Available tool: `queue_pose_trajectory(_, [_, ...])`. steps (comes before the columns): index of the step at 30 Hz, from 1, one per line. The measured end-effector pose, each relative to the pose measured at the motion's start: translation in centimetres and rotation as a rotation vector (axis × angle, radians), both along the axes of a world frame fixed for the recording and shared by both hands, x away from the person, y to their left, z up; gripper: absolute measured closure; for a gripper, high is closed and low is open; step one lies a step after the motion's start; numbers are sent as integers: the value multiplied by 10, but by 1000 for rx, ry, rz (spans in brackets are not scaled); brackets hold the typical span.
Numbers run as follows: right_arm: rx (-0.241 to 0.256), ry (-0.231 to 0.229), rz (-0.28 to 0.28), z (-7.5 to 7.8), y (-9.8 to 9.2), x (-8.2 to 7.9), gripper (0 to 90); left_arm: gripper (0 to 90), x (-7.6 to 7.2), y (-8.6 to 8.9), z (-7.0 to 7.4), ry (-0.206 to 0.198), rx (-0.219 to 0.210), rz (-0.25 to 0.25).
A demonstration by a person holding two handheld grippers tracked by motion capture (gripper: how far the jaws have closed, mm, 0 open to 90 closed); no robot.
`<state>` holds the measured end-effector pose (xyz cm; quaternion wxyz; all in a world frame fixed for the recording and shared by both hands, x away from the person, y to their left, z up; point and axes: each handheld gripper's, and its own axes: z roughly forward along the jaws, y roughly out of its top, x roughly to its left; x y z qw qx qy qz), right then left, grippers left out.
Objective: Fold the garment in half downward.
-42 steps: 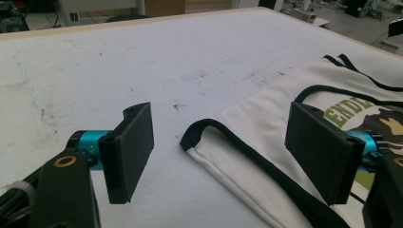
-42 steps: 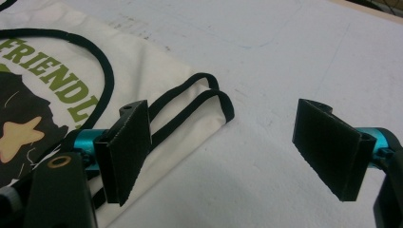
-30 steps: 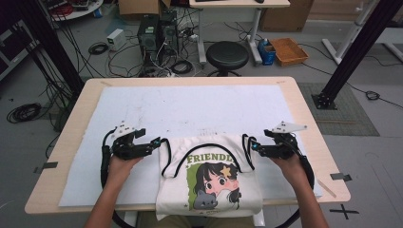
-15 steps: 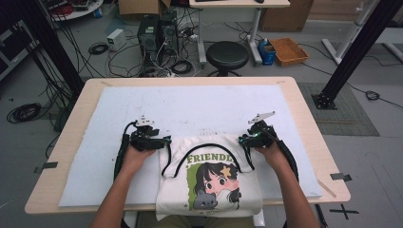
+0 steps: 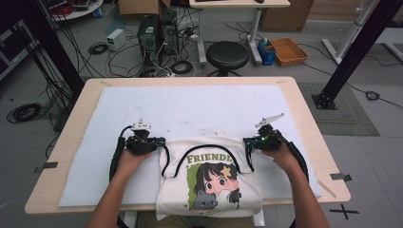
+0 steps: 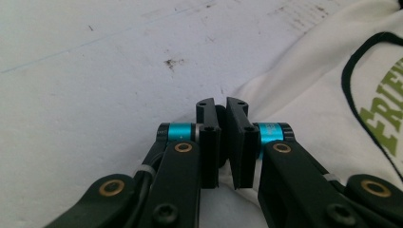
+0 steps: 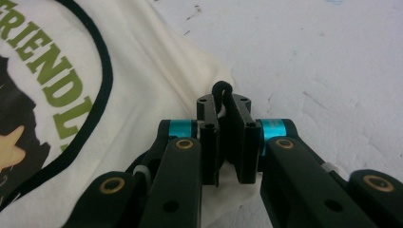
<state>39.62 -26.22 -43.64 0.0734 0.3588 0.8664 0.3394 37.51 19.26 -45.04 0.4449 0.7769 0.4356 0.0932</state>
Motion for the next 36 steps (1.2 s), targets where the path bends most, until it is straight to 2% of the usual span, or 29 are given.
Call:
queue_pose_trajectory(1, [5,-6,-3,0,-1,-1,843,841,0,0,0,0,0,0])
queue_pose_trajectory(4, [18,-32,-25,1,-2,-2,847,844,1,5,3,-21,-88,32])
queue_pose_trajectory(5, [24,-53,-34,1,-3,-1,848,845,2,7,5,-33,-125,48])
queue_pose_trajectory(6, [12,-98,-66,4,-1,2,850,848,4,9,7,-40,-164,75])
queue_pose_trajectory(8, [-5,-143,-91,7,2,5,851,849,9,11,9,-44,-190,102])
queue_pose_trajectory(9, [-17,-172,-105,9,5,8,851,849,16,13,13,-66,-218,141])
queue_pose_trajectory(10, [-17,-172,-105,9,5,8,851,849,16,13,13,-66,-218,141])
queue_pose_trajectory(11, [-25,-242,-150,16,11,16,851,850,20,14,15,-84,-236,167])
queue_pose_trajectory(12, [-18,-268,-169,18,12,19,851,850,26,15,19,-124,-278,207])
queue_pose_trajectory(13, [-15,-301,-190,21,14,24,850,849,26,15,19,-124,-278,207])
queue_pose_trajectory(14, [-15,-301,-190,21,14,24,850,849,29,15,21,-146,-307,224])
queue_pose_trajectory(15, [-11,-326,-213,23,16,27,850,849,31,15,23,-164,-339,240])
queue_pose_trajectory(16, [1,-355,-223,25,20,31,850,849,31,16,25,-178,-358,238])
queue_pose_trajectory(17, [6,-362,-221,25,20,30,850,848,30,15,26,-182,-367,230])
queue_pose_trajectory(20, [12,-381,-191,26,19,25,849,848,22,17,29,-197,-349,191])
queue_pose_trajectory(21, [17,-388,-185,27,18,22,849,848,19,19,29,-201,-355,180])
queue_pose_trajectory(23, [50,-397,-162,29,13,12,849,847,8,23,30,-209,-368,161])
queue_pose_trajectory(25, [63,-401,-140,31,9,-1,848,847,-3,23,31,-218,-375,134])
queue_pose_trajectory(27, [88,-425,-106,32,4,-20,848,847,-16,23,31,-230,-375,100])
queue_pose_trajectory(28, [88,-425,-106,32,4,-20,848,847,-21,23,30,-236,-368,89])
queue_pose_trajectory(30, [98,-429,-87,32,0,-32,848,846,-35,23,30,-237,-371,67])
queue_pose_trajectory(31, [105,-421,-65,30,-3,-43,848,846,-41,24,29,-239,-367,55])
queue_pose_trajectory(33, [100,-418,-54,29,-5,-48,847,846,-51,25,29,-239,-359,29])
queue_pose_trajectory(36, [108,-405,-12,25,-9,-63,846,845,-62,24,29,-212,-329,-8])
